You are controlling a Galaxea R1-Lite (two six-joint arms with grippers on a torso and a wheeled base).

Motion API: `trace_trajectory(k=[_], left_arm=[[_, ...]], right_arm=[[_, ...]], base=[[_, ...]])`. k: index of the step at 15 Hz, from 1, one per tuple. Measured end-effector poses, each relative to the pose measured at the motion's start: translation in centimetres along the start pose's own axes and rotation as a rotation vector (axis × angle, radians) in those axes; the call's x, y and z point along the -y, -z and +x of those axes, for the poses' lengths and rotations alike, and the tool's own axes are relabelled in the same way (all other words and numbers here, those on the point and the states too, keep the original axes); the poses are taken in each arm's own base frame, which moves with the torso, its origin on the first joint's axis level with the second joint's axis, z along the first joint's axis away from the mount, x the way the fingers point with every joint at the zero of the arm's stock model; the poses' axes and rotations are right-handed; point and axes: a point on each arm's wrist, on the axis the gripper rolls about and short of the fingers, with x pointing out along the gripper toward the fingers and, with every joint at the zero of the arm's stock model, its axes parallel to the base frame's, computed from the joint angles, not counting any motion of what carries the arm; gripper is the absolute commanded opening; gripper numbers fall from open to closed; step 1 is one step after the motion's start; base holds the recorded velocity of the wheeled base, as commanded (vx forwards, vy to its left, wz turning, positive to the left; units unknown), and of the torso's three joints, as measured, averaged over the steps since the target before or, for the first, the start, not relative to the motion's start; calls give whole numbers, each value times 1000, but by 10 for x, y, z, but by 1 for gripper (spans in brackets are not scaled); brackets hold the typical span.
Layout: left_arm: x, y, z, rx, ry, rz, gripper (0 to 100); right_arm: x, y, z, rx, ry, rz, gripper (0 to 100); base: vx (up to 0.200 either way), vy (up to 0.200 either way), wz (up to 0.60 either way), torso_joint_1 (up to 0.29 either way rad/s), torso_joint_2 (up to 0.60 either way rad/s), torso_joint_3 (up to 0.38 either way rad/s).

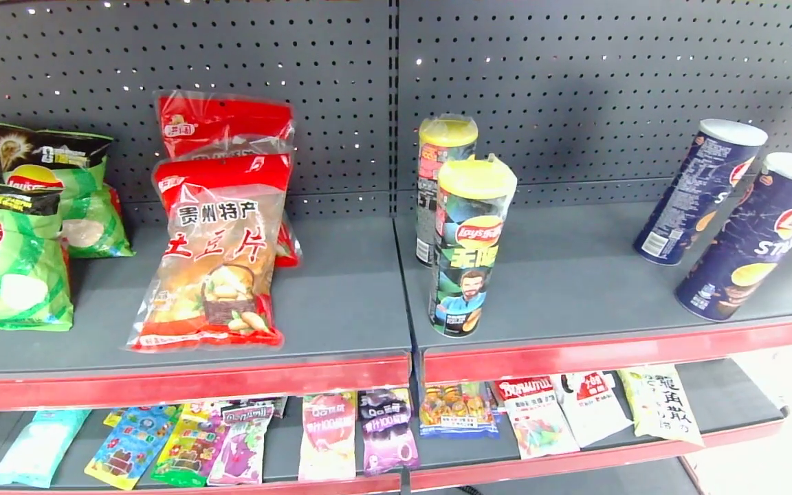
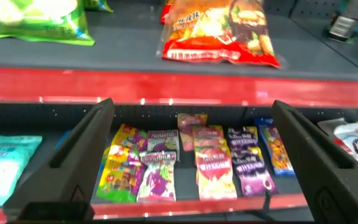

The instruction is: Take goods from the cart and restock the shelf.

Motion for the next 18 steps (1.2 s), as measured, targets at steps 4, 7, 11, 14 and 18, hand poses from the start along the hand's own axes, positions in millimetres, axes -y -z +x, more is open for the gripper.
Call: trace_trajectory(k=[4, 7, 11, 14, 18], left_arm=[[0, 0, 0, 1, -1, -1, 100], [0, 0, 0, 1, -3, -9, 100], [0, 0, 0, 1, -1, -11, 100], [0, 0, 0, 0, -1, -12, 100], [0, 0, 0, 1, -2, -12, 100]], right_arm=[[0, 0, 0, 0, 0, 0, 100], [0, 0, 0, 1, -2, 0, 100], [0, 0, 0, 1, -1, 0, 100], [0, 0, 0, 1, 0, 1, 100], [0, 0, 0, 1, 0, 1, 100]], base=[[0, -200, 0, 2, -2, 1], [0, -200, 0, 9, 2, 4], [0, -200, 0, 8, 5, 0], [0, -200, 0, 4, 1, 2], [0, -200, 0, 5, 5, -1]])
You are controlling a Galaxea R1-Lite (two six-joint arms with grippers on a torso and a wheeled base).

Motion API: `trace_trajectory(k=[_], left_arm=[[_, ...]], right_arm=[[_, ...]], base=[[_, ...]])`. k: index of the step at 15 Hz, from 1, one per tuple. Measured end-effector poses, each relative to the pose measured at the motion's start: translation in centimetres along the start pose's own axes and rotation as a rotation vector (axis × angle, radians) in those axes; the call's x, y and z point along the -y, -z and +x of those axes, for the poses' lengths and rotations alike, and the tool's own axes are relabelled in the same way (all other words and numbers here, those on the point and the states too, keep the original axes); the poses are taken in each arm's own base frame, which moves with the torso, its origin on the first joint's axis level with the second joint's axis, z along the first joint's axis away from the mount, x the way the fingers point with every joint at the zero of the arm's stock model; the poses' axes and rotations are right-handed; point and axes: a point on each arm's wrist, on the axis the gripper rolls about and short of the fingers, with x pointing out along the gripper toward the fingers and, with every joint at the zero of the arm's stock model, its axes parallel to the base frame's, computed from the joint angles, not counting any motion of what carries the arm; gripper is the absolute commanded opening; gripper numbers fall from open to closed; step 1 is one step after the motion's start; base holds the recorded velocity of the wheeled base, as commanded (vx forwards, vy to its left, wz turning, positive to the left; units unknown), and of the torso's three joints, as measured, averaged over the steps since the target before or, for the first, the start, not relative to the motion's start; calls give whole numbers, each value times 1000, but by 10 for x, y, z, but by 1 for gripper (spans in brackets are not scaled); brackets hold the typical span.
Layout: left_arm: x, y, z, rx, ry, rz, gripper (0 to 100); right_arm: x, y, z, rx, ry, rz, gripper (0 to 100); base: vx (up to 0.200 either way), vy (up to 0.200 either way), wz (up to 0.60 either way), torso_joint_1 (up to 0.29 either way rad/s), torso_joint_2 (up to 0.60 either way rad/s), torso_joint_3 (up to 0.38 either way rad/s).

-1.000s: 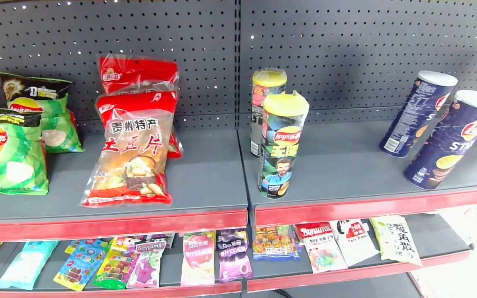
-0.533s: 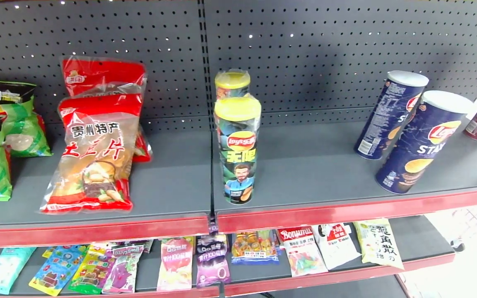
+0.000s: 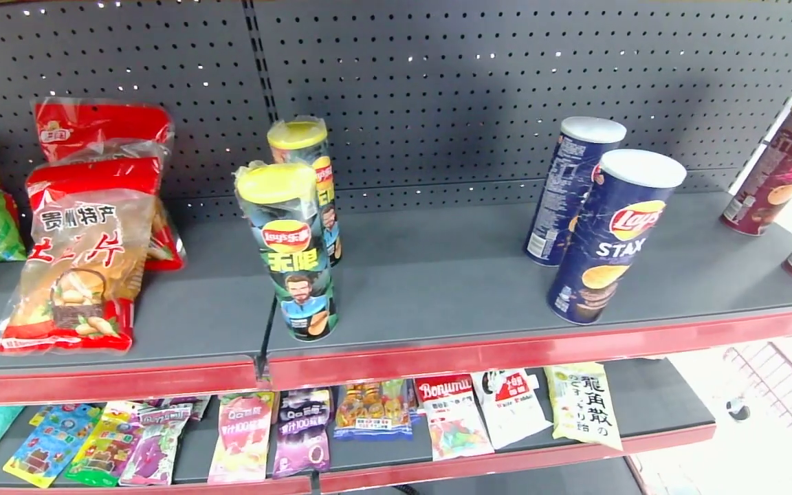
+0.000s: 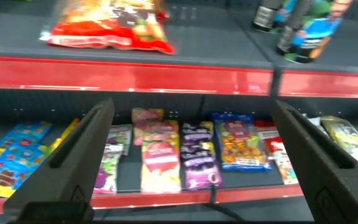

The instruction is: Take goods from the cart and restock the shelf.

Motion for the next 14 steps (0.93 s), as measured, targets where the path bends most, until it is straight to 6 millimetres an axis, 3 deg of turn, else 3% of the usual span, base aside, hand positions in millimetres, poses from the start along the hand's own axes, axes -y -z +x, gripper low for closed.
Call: trace_trajectory(k=[14], left_arm=[[0, 0, 0, 0, 0, 0, 100]], right_arm=[[0, 0, 0, 0, -1, 0, 100]], base=[[0, -200, 0, 2, 3, 3]])
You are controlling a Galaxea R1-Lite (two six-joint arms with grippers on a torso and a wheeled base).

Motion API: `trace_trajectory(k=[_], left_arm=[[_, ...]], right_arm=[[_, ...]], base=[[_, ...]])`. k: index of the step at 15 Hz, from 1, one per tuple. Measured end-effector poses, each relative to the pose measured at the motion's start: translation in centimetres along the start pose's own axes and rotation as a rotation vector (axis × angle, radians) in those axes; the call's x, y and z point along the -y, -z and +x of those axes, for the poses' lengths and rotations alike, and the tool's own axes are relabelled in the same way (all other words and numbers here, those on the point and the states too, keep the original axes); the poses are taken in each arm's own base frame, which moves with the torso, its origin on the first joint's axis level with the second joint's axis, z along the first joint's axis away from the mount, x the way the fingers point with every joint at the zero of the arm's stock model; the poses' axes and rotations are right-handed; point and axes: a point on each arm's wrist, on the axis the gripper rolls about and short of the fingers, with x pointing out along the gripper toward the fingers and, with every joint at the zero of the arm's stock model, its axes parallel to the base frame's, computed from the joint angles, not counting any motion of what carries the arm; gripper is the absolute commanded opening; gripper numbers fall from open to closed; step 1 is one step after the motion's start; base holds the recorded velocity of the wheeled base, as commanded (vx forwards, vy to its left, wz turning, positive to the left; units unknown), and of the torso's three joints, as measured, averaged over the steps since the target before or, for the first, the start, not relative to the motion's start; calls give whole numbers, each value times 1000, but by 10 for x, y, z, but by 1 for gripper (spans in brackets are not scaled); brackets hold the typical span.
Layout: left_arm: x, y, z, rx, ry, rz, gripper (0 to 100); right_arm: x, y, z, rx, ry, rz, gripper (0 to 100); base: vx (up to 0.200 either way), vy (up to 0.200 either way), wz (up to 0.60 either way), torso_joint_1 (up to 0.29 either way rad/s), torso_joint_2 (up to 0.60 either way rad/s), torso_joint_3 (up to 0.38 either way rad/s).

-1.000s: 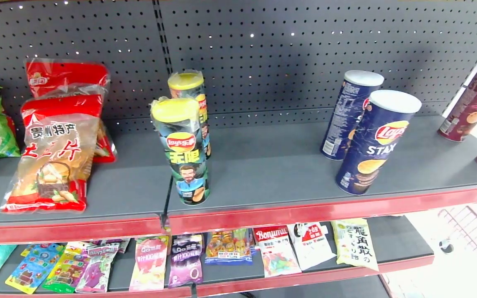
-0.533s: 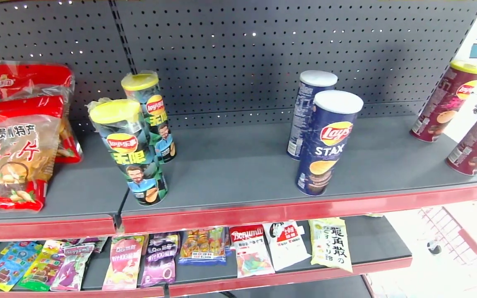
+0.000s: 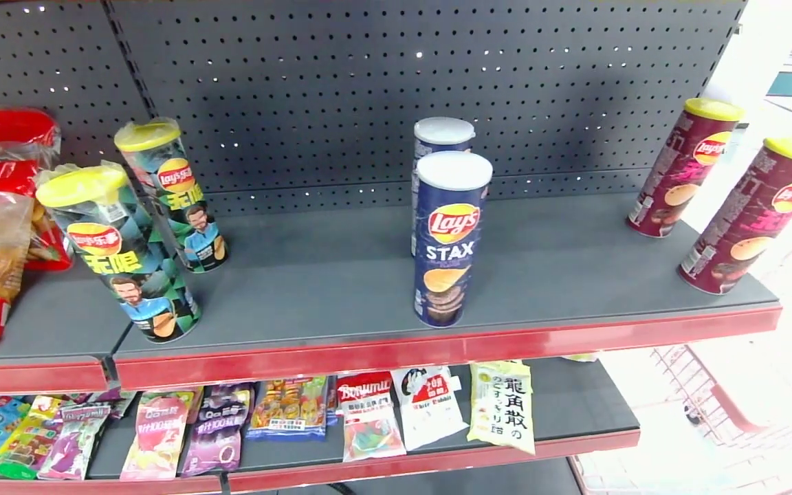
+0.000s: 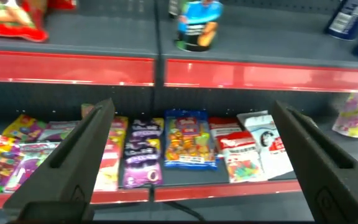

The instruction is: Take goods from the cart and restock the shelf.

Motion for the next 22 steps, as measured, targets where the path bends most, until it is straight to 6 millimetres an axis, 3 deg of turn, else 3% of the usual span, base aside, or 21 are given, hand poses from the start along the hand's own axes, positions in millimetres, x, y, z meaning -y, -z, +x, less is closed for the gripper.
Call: trace_trajectory(k=[22], left_arm=[[0, 0, 0, 0, 0, 0, 100]], right_arm=[[0, 0, 0, 1, -1, 0, 100]], base=[[0, 0, 55, 0, 0, 0]])
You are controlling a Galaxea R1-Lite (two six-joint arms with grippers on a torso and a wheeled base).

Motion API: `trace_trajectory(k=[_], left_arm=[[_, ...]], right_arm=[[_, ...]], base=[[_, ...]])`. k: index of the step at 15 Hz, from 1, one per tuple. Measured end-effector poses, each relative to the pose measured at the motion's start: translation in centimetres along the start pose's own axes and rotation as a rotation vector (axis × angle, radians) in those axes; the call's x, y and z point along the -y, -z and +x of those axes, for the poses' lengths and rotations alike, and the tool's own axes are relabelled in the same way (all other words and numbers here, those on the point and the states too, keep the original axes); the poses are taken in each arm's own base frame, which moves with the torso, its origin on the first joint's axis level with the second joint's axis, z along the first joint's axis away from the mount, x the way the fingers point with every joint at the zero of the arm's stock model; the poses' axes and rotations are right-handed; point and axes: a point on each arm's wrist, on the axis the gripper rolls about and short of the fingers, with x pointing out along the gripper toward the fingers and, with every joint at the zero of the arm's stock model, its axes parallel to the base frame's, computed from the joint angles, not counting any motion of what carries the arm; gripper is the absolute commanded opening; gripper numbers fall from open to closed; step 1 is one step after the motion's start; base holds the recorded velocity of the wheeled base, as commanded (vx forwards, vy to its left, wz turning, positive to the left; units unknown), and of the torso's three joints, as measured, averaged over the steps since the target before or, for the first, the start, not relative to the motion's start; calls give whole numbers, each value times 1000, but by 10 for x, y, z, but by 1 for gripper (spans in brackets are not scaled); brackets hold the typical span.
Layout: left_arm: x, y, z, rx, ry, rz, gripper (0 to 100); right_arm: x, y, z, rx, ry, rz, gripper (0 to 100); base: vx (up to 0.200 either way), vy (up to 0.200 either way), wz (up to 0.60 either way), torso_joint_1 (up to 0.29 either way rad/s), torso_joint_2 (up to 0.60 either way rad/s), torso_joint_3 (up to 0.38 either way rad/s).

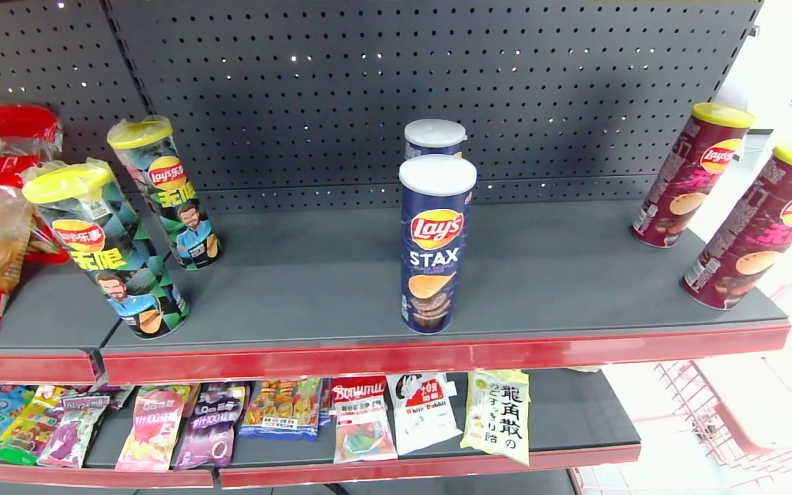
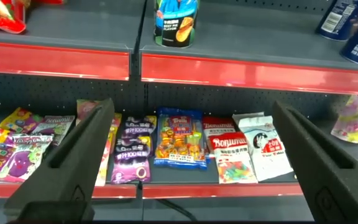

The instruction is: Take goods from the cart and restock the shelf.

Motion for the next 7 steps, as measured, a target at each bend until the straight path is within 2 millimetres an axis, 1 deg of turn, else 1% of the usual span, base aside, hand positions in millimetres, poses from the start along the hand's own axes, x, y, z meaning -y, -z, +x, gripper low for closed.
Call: trace_trajectory(k=[7], left_arm=[[0, 0, 0, 0, -2, -2, 100]], right_arm=[[0, 0, 0, 0, 3, 1, 100]], base=[[0, 0, 0, 0, 0, 0]])
